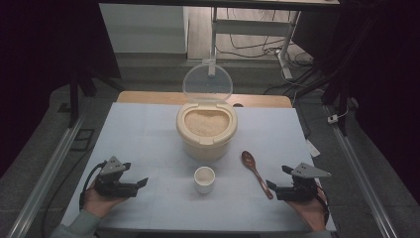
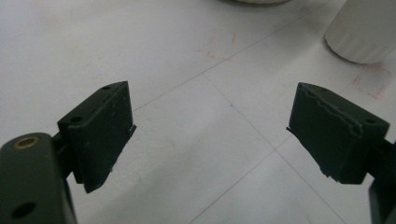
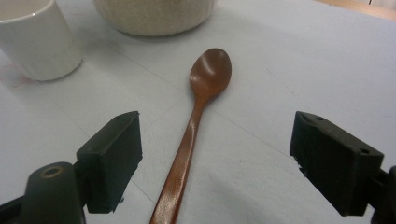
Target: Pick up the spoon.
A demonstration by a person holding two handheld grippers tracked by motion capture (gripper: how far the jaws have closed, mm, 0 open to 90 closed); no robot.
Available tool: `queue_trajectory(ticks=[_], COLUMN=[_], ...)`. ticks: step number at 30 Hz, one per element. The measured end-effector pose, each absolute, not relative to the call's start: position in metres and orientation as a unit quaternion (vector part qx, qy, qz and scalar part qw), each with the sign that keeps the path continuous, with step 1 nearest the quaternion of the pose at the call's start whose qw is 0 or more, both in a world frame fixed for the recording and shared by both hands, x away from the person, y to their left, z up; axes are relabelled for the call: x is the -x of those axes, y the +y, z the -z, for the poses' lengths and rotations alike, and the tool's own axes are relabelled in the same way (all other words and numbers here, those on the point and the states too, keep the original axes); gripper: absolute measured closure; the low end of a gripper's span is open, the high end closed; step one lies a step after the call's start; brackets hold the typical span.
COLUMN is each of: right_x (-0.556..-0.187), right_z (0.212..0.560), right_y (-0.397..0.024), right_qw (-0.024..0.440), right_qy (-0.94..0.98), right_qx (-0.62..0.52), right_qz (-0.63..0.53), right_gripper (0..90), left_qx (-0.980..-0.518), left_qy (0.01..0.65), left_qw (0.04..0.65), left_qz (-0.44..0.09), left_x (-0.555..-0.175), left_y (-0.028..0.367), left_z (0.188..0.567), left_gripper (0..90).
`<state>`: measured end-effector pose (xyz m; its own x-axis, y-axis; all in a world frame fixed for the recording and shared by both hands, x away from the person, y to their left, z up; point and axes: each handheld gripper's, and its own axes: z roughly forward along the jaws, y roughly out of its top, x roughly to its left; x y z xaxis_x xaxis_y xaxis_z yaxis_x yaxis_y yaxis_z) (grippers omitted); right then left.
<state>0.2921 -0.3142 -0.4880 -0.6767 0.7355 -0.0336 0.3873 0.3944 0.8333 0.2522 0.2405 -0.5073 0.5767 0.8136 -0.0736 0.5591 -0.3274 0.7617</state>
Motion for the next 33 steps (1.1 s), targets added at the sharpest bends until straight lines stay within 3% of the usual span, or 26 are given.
queue_trajectory(ticks=[23, 33], right_x=[-0.291, -0.294], right_z=[0.479, 0.457], right_y=[-0.31, -0.3], right_qw=[0.197, 0.191], right_qy=[0.815, 0.828], right_qx=[-0.337, -0.34], right_qz=[-0.428, -0.403], right_gripper=[22.2, 23.3], left_qx=[-0.798, -0.801], left_qy=[0.417, 0.416], left_qw=[0.399, 0.394], left_qz=[-0.173, -0.173], left_x=[-0.247, -0.248], left_y=[0.241, 0.24], left_z=[0.503, 0.504], left_gripper=[13.6, 13.6])
